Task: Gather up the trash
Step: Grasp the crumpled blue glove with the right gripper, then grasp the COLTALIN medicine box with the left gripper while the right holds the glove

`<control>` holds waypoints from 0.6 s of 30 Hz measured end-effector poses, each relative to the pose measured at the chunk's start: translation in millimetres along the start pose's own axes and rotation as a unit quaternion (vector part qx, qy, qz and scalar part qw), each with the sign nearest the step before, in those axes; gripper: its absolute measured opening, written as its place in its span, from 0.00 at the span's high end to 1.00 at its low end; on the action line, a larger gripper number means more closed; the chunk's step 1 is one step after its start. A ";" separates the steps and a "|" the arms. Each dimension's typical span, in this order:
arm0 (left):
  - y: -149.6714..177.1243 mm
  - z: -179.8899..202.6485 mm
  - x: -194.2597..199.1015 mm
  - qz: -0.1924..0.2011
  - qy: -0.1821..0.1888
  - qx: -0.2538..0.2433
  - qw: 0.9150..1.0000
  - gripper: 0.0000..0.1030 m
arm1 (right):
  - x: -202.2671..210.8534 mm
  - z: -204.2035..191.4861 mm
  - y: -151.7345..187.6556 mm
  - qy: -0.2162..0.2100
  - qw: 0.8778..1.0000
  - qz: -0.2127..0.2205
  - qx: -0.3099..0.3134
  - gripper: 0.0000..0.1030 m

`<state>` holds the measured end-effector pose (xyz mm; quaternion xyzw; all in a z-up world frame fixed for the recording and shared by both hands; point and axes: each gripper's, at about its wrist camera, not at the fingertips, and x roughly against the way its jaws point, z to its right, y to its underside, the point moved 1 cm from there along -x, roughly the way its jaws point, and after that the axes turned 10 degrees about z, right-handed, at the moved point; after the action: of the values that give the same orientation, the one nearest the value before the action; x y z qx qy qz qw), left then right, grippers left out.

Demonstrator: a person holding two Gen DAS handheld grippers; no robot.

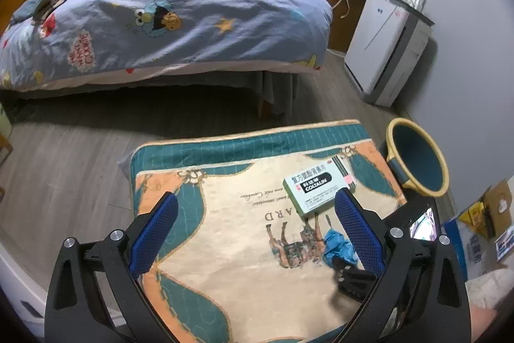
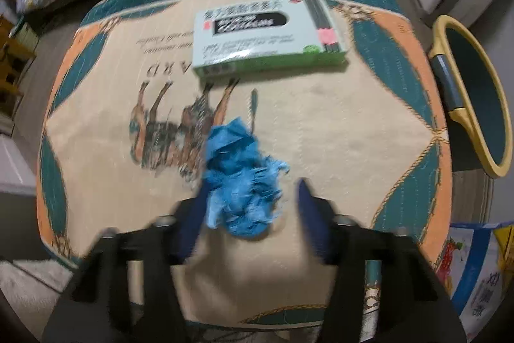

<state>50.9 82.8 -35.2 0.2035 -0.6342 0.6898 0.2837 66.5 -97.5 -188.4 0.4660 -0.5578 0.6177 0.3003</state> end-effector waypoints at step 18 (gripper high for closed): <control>-11.7 62.7 -45.8 -0.004 0.050 -0.082 0.995 0.06 | 119.4 110.4 -87.7 0.010 0.990 0.137 -0.035 0.70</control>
<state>88.2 15.0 -48.6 0.1476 -0.6728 0.6435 0.3339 125.2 -205.0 -50.0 0.3679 -0.6347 0.6377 0.2347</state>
